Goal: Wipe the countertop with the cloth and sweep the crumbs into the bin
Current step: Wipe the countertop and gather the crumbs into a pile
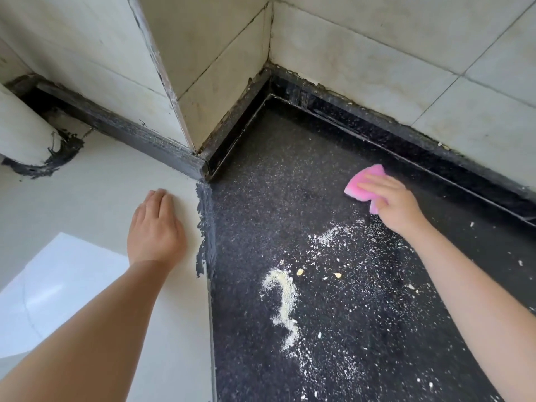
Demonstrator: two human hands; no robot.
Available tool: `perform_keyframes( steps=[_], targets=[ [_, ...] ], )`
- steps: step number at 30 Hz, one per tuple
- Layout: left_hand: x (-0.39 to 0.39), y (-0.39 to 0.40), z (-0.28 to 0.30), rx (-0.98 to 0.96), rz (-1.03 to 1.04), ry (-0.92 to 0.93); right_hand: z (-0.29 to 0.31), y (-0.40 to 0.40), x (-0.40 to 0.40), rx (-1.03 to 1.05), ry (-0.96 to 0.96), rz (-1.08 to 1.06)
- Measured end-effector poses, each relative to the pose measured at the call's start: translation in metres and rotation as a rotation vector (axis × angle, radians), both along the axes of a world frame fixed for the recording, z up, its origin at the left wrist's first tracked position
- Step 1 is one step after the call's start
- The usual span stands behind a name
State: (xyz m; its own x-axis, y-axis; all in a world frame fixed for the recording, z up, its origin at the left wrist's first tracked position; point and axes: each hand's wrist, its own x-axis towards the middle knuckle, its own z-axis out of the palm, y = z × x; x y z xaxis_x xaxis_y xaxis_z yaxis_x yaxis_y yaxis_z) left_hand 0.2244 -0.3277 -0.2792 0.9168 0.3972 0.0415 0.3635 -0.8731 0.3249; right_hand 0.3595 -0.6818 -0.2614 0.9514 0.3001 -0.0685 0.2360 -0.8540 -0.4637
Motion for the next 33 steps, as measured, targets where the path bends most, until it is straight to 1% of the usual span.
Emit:
perform_keyframes(
  steps=[3,5,6,8,10,13,16,17,20,22,23,26,28,31,33],
  targets=[
    [0.001,-0.001,0.003,0.056,-0.016,0.071,0.011,0.007,-0.033,0.060,0.080,0.160],
    [0.003,-0.003,0.006,0.083,-0.019,0.096,0.026,0.012,-0.039,0.104,0.112,0.217],
    [0.003,-0.004,0.007,0.086,-0.002,0.113,0.033,0.014,-0.035,0.130,0.102,0.190],
    [0.003,-0.007,0.009,0.083,0.036,0.150,0.041,0.014,-0.017,0.162,0.033,0.056],
    [0.003,-0.011,0.012,0.083,0.056,0.175,0.038,0.013,-0.002,0.103,-0.025,-0.058],
    [0.003,-0.013,0.018,0.075,0.058,0.204,0.017,0.021,-0.001,-0.006,-0.027,-0.094],
    [-0.003,-0.016,0.026,0.032,0.028,0.196,0.001,0.036,-0.026,-0.018,-0.016,-0.096],
    [-0.006,-0.018,0.029,0.026,0.002,0.184,0.000,0.039,-0.039,0.009,0.003,-0.048],
    [-0.018,-0.027,0.030,0.003,-0.045,0.161,0.005,0.047,-0.086,0.069,0.068,0.235],
    [-0.026,-0.032,0.025,-0.013,-0.065,0.129,0.020,0.046,-0.109,0.096,0.128,0.348],
    [-0.032,-0.033,0.024,-0.019,-0.069,0.108,0.030,0.046,-0.113,0.119,0.157,0.371],
    [-0.045,-0.035,0.019,-0.046,-0.028,0.067,0.056,0.053,-0.099,0.152,0.138,0.315],
    [-0.055,-0.034,0.017,-0.057,0.008,0.072,0.061,0.064,-0.077,0.122,0.094,0.256],
    [-0.061,-0.033,0.012,-0.087,0.056,0.083,0.041,0.086,-0.049,0.100,0.056,0.137],
    [-0.062,-0.032,0.009,-0.106,0.085,0.066,0.020,0.097,-0.047,0.070,0.050,0.076]
  ],
)
